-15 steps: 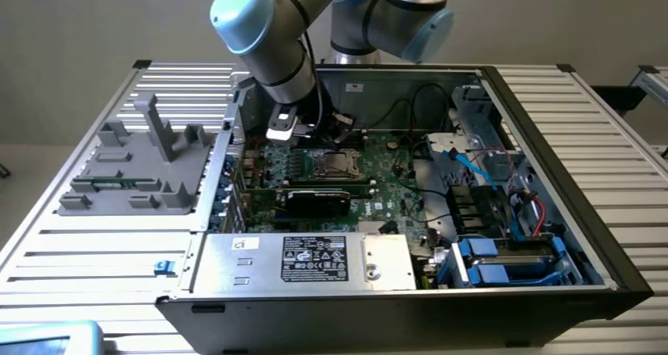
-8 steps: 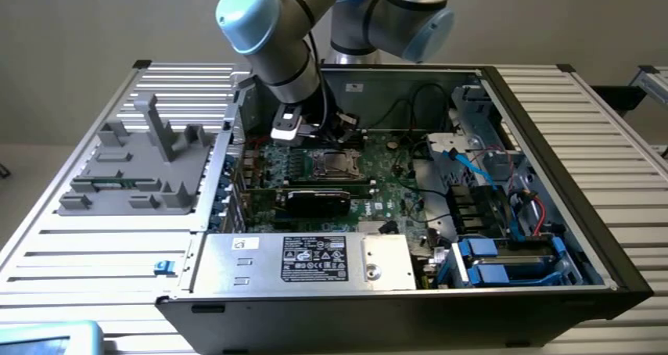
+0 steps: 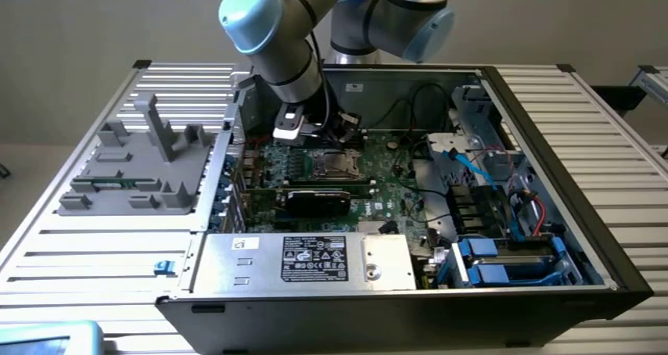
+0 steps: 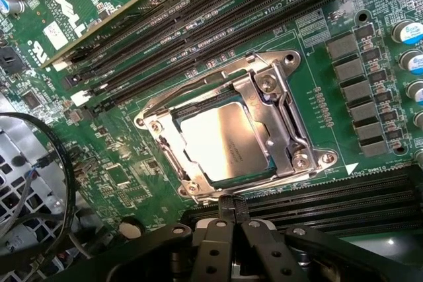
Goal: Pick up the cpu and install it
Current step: 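Install the first cpu locking lever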
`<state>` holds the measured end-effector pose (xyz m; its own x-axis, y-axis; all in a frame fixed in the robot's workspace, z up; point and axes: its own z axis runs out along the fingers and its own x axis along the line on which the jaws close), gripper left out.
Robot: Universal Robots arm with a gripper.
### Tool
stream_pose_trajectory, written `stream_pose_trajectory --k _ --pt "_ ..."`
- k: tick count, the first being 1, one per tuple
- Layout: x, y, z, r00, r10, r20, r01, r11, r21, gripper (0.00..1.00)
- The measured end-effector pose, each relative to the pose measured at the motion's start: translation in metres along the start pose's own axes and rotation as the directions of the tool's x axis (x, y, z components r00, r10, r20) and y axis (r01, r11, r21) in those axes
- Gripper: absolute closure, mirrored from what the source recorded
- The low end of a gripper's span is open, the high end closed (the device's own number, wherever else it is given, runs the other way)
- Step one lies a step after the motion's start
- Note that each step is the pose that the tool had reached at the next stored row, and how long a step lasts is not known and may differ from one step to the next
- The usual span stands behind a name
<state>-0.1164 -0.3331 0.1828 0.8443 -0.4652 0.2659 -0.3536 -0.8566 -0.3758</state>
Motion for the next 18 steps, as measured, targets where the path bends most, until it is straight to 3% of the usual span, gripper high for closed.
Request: stream_pose_trajectory --k 12,15,18 --pt "0.0022 -0.001 0.0011 1.0 0.0 0.0013 0.0 1.0 -0.0008 0.89" --pt "0.0031 -0.0014 0.0015 1.0 0.001 0.0056 -0.001 1.0 -0.003 0.89" --pt "0.0037 -0.0016 0.0019 0.9999 0.004 0.0138 -0.004 1.0 -0.0075 0.89"
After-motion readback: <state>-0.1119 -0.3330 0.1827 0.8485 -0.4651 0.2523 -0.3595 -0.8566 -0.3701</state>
